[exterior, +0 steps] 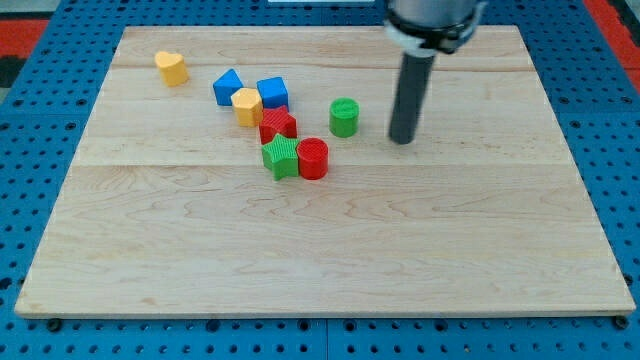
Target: Slide the green circle closer to the red star
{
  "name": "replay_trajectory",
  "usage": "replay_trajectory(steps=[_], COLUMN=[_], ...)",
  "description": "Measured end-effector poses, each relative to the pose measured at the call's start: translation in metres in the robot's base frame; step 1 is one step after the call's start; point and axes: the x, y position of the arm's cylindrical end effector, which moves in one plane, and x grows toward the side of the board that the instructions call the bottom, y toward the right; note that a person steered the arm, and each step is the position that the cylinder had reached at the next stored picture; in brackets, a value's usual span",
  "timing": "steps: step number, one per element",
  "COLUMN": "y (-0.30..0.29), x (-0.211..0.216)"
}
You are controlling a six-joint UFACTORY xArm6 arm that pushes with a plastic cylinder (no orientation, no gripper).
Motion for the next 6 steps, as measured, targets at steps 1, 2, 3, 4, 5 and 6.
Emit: replay_trajectory(steps=[1, 2, 3, 4, 5, 6], y=[-0.027, -0.019, 0.012, -0.015, -0.068, -0.045], x=[-0.009, -0.035, -0.065, -0.067, -0.050, -0.071])
